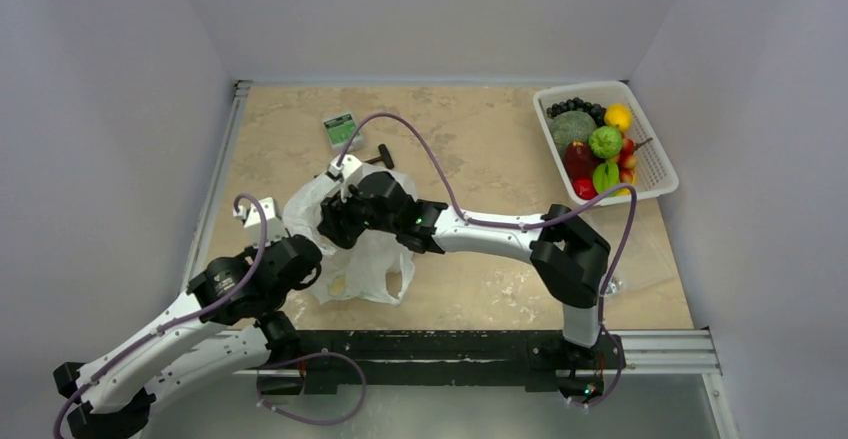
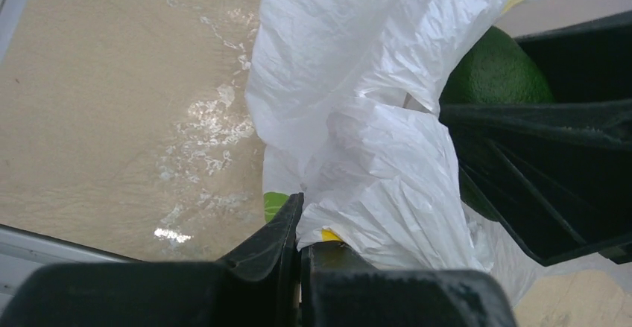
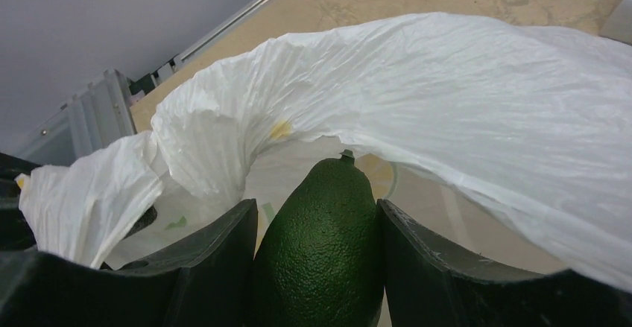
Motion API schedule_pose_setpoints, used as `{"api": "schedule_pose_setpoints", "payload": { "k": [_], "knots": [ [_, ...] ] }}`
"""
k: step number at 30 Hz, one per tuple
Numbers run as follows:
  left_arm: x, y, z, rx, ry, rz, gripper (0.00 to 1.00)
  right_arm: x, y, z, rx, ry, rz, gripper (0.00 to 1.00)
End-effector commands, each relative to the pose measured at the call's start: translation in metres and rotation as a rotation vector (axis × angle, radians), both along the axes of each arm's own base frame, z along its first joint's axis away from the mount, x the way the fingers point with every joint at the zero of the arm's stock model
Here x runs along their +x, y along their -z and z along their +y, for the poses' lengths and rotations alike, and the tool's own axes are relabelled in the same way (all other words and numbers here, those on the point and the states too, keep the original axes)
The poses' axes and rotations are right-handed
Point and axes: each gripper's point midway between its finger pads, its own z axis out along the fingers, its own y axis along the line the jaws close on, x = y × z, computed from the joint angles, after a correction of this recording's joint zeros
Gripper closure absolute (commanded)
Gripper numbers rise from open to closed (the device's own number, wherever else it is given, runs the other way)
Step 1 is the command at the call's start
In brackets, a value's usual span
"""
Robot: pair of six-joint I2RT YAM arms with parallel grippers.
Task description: Take the fake fruits out of the plastic bag
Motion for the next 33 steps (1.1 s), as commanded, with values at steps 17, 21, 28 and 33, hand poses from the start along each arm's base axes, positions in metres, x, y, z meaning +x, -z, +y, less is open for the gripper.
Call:
{"api": "schedule_pose_setpoints", "payload": {
  "k": [17,21,28,33],
  "knots": [
    [0.039,-0.080,0.032,0.202,-0.152,-0.261,1.00,-0.046,-0.043,-0.048,0.053,-0.120,0.020,1.00],
    [0.054,-0.075,0.024,0.273,-0.105,-0.202,1.00,-0.033,-0.085,-0.072,0.081,-0.025,-0.054,1.00],
    [0.067,-0.047,-0.009,0.165,0.050,-0.026,1.00,0.065,-0.133,-0.191,0.083,0.388,-0.131,1.00],
    [0.058,-0.043,-0.041,0.037,0.165,0.063,0.92,0.148,-0.134,-0.311,-0.025,0.816,-0.171,1.00]
  ]
}}
